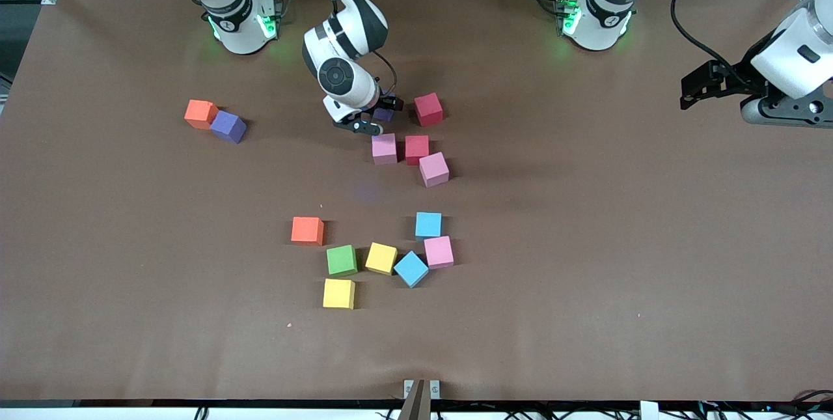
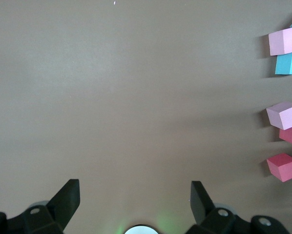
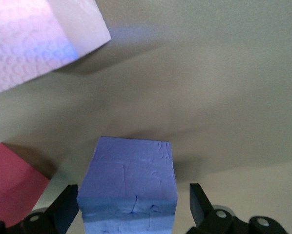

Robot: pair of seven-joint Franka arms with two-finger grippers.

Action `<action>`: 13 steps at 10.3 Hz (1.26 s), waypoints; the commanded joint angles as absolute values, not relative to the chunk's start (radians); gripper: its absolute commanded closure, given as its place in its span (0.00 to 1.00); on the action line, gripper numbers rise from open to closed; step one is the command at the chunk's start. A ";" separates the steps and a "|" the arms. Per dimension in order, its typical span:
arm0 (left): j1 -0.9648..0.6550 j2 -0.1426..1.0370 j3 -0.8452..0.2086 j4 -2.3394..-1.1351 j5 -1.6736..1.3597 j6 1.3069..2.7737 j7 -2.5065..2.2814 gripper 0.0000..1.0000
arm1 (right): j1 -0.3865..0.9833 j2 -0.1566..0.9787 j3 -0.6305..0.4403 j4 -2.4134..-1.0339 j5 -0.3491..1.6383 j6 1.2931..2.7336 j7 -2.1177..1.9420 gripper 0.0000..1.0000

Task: Arrange 11 blocks into digit 3
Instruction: 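Lower the right gripper and grasp the blue cube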

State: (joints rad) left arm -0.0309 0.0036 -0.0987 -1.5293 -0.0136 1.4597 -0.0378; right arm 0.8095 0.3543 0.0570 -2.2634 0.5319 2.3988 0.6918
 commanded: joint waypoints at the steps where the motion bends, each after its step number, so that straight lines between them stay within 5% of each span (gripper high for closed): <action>1: -0.028 0.006 -0.100 -1.517 -0.015 1.440 -0.025 0.00 | 0.808 0.354 0.055 -2.267 0.551 2.410 0.716 0.84; 2: -0.026 0.006 -0.100 -1.517 -0.015 1.440 -0.025 0.00 | 0.807 0.345 0.055 -2.266 0.551 2.408 0.725 0.91; 13: -0.028 0.006 -0.100 -1.517 -0.015 1.440 -0.025 0.00 | 0.833 0.397 0.057 -2.161 0.506 2.407 0.589 0.91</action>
State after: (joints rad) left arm -0.0296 0.0036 -0.0987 -1.5293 -0.0136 1.4596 -0.0378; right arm 0.8359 0.3648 0.0584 -2.2000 0.5231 2.4106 0.5860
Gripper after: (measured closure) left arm 0.000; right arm 0.432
